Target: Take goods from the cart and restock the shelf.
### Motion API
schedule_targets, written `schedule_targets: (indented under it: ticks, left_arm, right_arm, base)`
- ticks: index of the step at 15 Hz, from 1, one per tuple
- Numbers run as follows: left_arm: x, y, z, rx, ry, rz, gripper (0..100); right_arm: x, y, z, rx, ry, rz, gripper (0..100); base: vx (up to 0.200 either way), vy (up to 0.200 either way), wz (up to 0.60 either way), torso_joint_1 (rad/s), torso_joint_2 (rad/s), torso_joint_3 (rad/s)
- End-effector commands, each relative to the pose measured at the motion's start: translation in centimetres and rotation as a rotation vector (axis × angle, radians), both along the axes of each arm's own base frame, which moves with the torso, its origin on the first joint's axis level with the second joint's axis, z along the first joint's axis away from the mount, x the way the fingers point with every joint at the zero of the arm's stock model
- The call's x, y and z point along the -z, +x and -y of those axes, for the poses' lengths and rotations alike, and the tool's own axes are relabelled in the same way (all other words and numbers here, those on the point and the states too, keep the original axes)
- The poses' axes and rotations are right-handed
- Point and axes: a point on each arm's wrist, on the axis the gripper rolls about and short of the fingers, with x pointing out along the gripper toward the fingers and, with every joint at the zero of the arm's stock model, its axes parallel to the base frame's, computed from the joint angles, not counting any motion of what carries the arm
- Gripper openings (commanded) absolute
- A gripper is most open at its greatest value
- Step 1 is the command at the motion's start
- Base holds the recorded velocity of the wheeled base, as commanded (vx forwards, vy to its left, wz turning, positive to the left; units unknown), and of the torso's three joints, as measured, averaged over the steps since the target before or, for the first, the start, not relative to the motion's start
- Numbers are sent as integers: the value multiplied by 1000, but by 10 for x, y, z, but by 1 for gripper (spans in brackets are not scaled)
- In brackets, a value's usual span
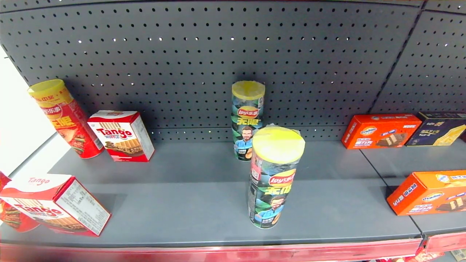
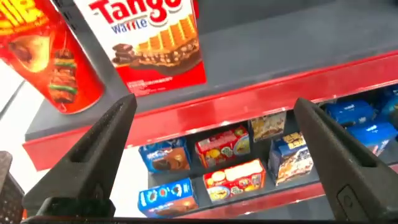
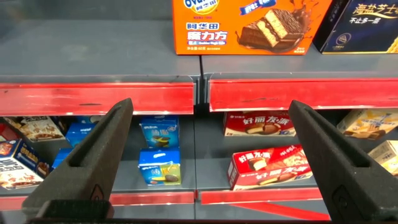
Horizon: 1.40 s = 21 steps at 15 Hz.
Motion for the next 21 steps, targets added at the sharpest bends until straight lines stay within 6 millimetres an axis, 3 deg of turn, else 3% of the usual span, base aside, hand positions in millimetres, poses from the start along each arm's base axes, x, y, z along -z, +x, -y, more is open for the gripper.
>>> schedule_targets:
  ticks: [1, 8, 10, 21]
  left_arm:
    - [1, -1, 0, -3, -2, 5, 100]
    - [4, -1, -1, -28, -39, -28, 100]
    - [4, -1, -3, -144, -130, -32, 100]
    - [4, 0, -3, -110, -164, -40, 100]
  right_arm:
    - [0, 0, 0, 0, -1, -1, 100]
    - [0, 0, 0, -2, -1, -1, 100]
    - [0, 0, 0, 0, -1, -1, 100]
    - [0, 0, 0, -6, -6, -2, 100]
  base:
    - [0, 0, 0, 0, 0, 0]
    - [0, 0, 0, 0, 0, 0]
    - [0, 0, 0, 0, 0, 0]
    - [0, 0, 0, 0, 0, 0]
